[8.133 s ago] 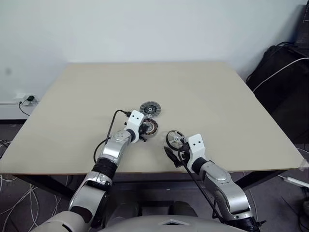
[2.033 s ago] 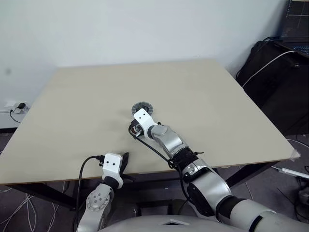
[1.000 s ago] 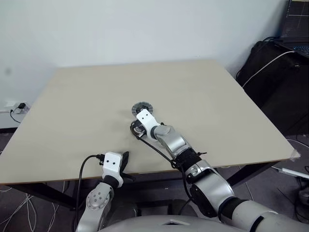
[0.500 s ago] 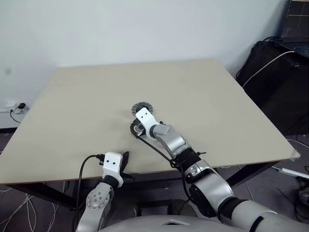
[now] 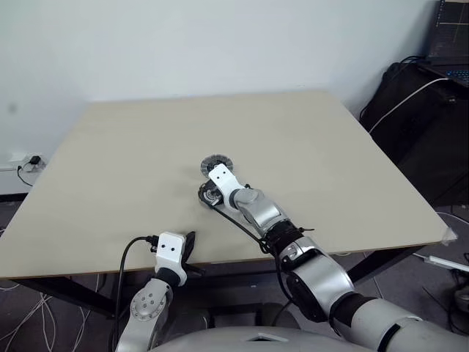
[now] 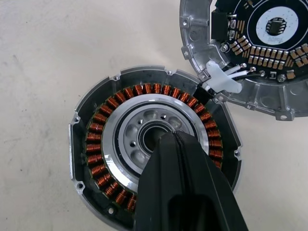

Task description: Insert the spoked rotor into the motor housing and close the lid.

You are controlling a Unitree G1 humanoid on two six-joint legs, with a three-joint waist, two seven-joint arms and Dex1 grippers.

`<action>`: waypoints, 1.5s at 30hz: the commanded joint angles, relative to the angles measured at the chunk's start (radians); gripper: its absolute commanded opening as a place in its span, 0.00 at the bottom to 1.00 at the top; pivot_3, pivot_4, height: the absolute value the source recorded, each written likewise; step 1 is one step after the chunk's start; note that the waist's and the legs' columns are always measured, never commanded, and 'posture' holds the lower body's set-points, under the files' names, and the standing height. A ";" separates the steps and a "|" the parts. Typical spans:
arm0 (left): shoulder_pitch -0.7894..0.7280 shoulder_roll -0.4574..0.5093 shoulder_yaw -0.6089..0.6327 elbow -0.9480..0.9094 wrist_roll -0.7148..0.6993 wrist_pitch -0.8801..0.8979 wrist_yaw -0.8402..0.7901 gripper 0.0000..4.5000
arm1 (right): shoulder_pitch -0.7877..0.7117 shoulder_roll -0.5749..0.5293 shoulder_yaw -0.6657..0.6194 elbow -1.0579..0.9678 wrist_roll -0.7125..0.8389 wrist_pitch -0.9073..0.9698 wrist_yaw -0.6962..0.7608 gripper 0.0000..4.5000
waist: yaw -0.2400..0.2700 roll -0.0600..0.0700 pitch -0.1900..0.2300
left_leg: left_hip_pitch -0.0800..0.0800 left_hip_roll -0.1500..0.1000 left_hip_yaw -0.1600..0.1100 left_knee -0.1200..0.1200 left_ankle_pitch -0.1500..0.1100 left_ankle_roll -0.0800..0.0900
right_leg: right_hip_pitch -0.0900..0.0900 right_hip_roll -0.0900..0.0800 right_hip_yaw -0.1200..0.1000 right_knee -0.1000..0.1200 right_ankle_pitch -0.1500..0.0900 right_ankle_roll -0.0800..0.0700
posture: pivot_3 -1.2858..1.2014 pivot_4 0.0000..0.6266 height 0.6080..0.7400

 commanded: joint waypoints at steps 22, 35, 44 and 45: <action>0.007 0.010 0.000 -0.036 -0.013 -0.011 -0.014 0.00 | 0.436 -0.159 -0.113 -0.916 0.175 0.126 0.116 0.21 | 0.020 -0.002 0.001 | -0.001 0.000 -0.003 0.000 -0.001 0.001 | 0.003 -0.001 -0.002 -0.005 -0.003 0.005 | 0.52 0.00 1.00; -0.022 0.036 -0.011 -0.048 -0.020 0.032 -0.059 0.00 | 0.690 -0.110 -0.424 -1.115 0.464 0.447 0.023 1.00 | 0.019 -0.006 0.005 | -0.001 0.007 0.000 0.001 -0.002 -0.002 | 0.003 -0.002 -0.004 -0.005 -0.004 0.007 | 0.52 0.00 1.00; -0.026 0.050 0.001 -0.054 -0.026 0.041 -0.066 0.00 | 0.641 -0.070 -0.524 -0.977 0.532 0.494 -0.045 1.00 | 0.017 -0.003 0.007 | -0.001 0.007 0.000 0.000 -0.002 -0.001 | 0.003 -0.002 -0.004 -0.007 -0.004 0.007 | 0.52 0.00 1.00; -0.025 0.050 0.002 -0.055 -0.026 0.041 -0.066 0.00 | 0.630 -0.064 -0.538 -0.960 0.544 0.501 -0.052 1.00 | 0.017 -0.003 0.007 | -0.001 0.007 0.001 0.000 -0.002 -0.001 | 0.003 -0.002 -0.004 -0.007 -0.004 0.007 | 0.52 0.00 1.00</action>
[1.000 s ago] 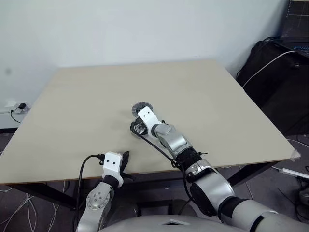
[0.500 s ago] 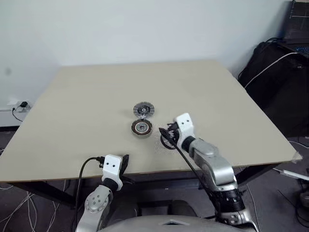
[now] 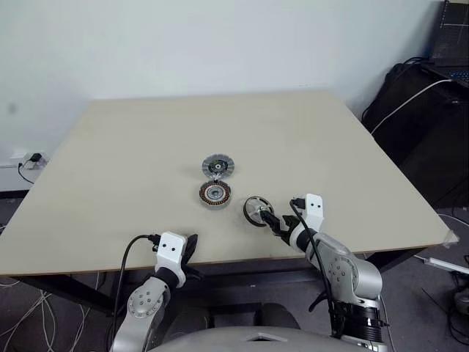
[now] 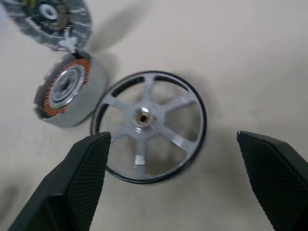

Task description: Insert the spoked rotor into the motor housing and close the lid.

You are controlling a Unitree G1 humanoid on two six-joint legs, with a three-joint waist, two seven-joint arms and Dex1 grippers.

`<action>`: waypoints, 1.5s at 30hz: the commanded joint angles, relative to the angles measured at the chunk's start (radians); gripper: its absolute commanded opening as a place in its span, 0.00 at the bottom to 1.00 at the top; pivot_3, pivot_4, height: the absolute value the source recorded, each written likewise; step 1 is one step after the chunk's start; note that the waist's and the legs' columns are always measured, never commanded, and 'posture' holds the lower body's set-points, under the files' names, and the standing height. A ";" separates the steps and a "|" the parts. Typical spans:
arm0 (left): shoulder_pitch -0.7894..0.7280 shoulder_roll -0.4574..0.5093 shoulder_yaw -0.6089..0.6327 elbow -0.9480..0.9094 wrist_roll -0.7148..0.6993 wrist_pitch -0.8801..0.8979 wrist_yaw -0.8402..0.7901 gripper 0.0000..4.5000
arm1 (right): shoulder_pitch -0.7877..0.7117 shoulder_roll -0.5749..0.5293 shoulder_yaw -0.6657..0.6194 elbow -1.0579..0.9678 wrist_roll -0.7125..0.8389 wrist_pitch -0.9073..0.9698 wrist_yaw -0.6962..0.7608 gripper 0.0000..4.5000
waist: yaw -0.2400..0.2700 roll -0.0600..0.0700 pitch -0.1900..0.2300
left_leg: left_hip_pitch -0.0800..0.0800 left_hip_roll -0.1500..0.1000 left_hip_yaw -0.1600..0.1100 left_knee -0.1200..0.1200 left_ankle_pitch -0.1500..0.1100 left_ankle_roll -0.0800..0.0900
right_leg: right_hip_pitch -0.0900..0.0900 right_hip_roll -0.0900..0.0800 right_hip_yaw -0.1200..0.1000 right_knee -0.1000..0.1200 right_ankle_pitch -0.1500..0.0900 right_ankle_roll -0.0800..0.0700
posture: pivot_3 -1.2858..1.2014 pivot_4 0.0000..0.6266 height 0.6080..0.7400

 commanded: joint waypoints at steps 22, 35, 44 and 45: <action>0.007 0.006 0.008 -0.051 -0.007 -0.015 0.008 0.00 | -0.114 0.059 -0.115 0.122 0.231 0.127 -0.069 1.00 | -0.002 0.001 0.000 | 0.000 0.001 0.000 0.000 0.000 0.001 | 0.000 0.001 0.000 0.000 0.000 0.000 | 0.52 0.00 1.00; -0.006 0.003 0.007 -0.019 -0.006 -0.029 0.002 0.00 | -0.111 0.053 -0.134 0.121 0.309 0.100 -0.089 1.00 | -0.001 0.002 0.001 | 0.000 0.001 0.000 0.000 0.000 0.001 | 0.000 0.001 0.000 -0.001 0.000 0.000 | 0.52 0.00 1.00; -0.001 0.003 0.004 -0.060 -0.005 -0.001 0.013 0.00 | -0.110 0.062 -0.131 0.140 0.330 0.099 -0.088 0.80 | -0.001 0.003 0.001 | 0.000 0.001 0.000 0.000 0.000 0.001 | 0.000 0.001 0.000 -0.001 0.000 0.000 | 0.52 0.00 1.00; 0.001 0.003 0.003 -0.063 -0.004 0.000 0.014 0.00 | -0.111 0.066 -0.132 0.143 0.334 0.098 -0.089 0.73 | -0.001 0.003 0.001 | 0.000 0.001 0.000 0.000 0.000 0.001 | 0.000 0.001 0.000 -0.001 0.000 0.000 | 0.52 0.00 1.00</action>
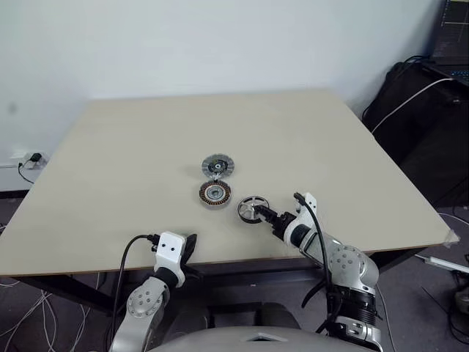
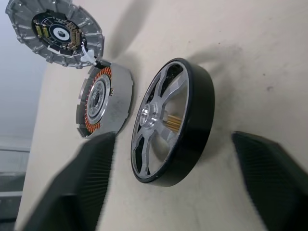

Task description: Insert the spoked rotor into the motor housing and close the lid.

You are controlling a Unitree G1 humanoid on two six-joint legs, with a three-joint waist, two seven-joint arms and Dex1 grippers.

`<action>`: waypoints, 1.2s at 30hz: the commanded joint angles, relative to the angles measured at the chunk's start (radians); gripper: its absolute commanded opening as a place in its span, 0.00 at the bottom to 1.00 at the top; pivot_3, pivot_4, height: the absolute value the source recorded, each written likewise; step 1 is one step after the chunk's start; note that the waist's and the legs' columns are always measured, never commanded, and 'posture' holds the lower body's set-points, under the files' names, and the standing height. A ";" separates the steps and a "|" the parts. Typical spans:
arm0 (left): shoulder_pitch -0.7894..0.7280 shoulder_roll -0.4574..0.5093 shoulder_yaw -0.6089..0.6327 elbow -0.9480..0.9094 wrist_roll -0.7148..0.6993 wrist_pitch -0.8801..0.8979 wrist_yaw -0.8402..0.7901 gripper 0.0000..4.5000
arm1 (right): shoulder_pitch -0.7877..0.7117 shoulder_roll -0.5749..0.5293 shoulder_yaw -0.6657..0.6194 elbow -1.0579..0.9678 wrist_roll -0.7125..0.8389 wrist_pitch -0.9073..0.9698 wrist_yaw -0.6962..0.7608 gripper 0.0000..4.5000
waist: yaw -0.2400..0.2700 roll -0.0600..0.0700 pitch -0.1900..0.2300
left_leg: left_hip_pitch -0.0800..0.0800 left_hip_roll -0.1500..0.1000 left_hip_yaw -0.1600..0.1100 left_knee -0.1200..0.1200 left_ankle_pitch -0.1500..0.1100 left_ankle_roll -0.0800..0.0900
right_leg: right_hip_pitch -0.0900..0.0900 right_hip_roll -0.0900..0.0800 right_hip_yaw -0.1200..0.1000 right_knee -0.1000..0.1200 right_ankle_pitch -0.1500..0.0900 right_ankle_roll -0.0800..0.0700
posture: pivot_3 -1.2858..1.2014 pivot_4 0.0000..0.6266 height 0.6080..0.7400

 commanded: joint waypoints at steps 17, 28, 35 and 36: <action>0.008 0.004 0.008 -0.030 -0.009 -0.027 0.003 0.00 | 0.012 0.049 -0.039 -0.077 0.221 0.005 -0.057 0.10 | 0.001 0.001 0.000 | 0.000 0.000 0.000 0.000 -0.001 0.000 | 0.000 0.000 0.000 -0.001 0.000 0.000 | 0.52 0.00 1.00; -0.008 0.003 0.015 0.036 -0.010 -0.075 -0.008 0.00 | -0.083 0.143 0.017 -0.016 0.468 -0.010 -0.151 0.10 | -0.002 0.002 0.002 | -0.003 0.001 0.000 -0.001 -0.001 0.001 | -0.002 0.000 0.000 -0.001 0.000 -0.001 | 0.52 0.00 1.00; 0.009 0.004 0.025 0.012 -0.010 -0.075 -0.001 0.00 | -0.177 0.158 0.102 0.141 0.460 -0.080 -0.116 0.10 | -0.003 0.002 0.002 | -0.002 0.001 0.001 -0.001 0.000 0.001 | -0.003 0.002 0.000 0.000 0.001 -0.002 | 0.52 0.00 1.00; 0.013 0.005 0.027 0.006 -0.010 -0.076 0.001 0.00 | -0.191 0.161 0.106 0.165 0.453 -0.086 -0.107 0.10 | -0.002 0.002 0.002 | -0.002 0.001 0.001 -0.001 0.000 0.001 | -0.003 0.002 0.000 0.000 0.001 -0.002 | 0.52 0.00 1.00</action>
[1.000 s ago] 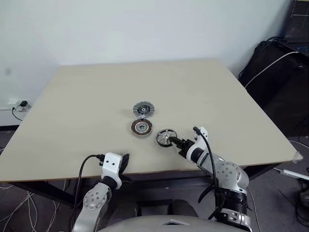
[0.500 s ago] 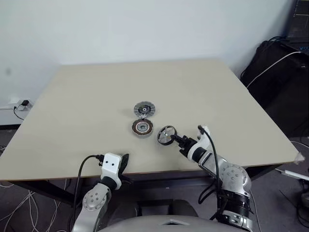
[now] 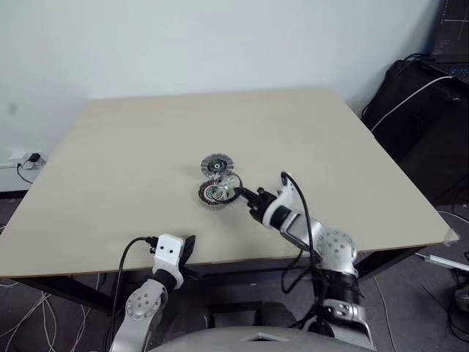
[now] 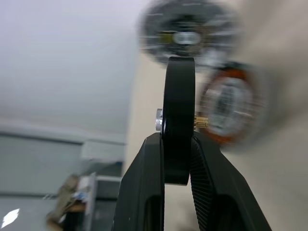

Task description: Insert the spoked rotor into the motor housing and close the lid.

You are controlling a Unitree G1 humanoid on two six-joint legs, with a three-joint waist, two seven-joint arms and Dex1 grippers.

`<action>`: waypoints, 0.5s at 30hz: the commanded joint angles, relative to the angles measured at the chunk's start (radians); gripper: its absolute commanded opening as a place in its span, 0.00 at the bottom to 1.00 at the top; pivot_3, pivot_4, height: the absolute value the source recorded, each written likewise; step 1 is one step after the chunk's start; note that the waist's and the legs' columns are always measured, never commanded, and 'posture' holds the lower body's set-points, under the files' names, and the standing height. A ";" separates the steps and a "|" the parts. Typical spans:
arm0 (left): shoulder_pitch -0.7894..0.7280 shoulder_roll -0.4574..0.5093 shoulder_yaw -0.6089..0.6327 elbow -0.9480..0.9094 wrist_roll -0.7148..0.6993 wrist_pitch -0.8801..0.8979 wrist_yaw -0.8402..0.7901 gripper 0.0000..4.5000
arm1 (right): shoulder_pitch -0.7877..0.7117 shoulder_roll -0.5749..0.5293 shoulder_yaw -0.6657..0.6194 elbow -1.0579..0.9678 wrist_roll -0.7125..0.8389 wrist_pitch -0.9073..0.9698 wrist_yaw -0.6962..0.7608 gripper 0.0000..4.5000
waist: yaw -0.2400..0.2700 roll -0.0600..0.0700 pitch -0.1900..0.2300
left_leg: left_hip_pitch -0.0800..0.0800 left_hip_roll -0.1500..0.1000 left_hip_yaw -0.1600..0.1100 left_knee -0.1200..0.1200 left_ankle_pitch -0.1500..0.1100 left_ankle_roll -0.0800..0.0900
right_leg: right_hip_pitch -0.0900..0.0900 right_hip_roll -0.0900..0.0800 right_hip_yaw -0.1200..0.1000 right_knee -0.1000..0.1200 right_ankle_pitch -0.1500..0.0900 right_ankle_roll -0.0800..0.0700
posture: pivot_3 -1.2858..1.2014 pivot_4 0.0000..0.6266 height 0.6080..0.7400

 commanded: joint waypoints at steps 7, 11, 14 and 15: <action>0.041 0.008 0.029 -0.075 -0.006 -0.028 0.015 0.00 | -0.104 0.118 0.051 0.200 -0.032 -0.077 0.106 0.10 | 0.002 -0.001 -0.001 | 0.000 -0.002 0.000 0.000 -0.001 0.001 | 0.001 0.001 0.000 0.000 0.002 -0.004 | 0.52 0.00 1.00; 0.052 0.008 0.035 -0.081 -0.006 -0.031 0.019 0.00 | -0.125 0.115 0.053 0.253 -0.053 -0.098 0.138 0.10 | -0.001 0.000 -0.001 | 0.000 -0.002 0.000 0.000 -0.001 0.001 | 0.000 0.001 0.000 0.000 0.002 -0.004 | 0.52 0.00 1.00; 0.053 0.005 0.036 -0.081 -0.005 -0.034 0.021 0.00 | -0.139 0.106 0.048 0.300 -0.079 -0.123 0.152 0.10 | -0.002 0.000 -0.001 | 0.000 -0.001 0.000 0.000 -0.001 0.001 | 0.000 0.001 0.000 0.000 0.002 -0.004 | 0.52 0.00 1.00; 0.053 0.004 0.036 -0.081 -0.004 -0.035 0.021 0.00 | -0.143 0.102 0.048 0.312 -0.088 -0.132 0.158 0.10 | -0.002 0.000 -0.001 | 0.001 -0.001 0.000 0.000 -0.001 0.001 | 0.000 0.001 0.000 0.000 0.002 -0.004 | 0.52 0.00 1.00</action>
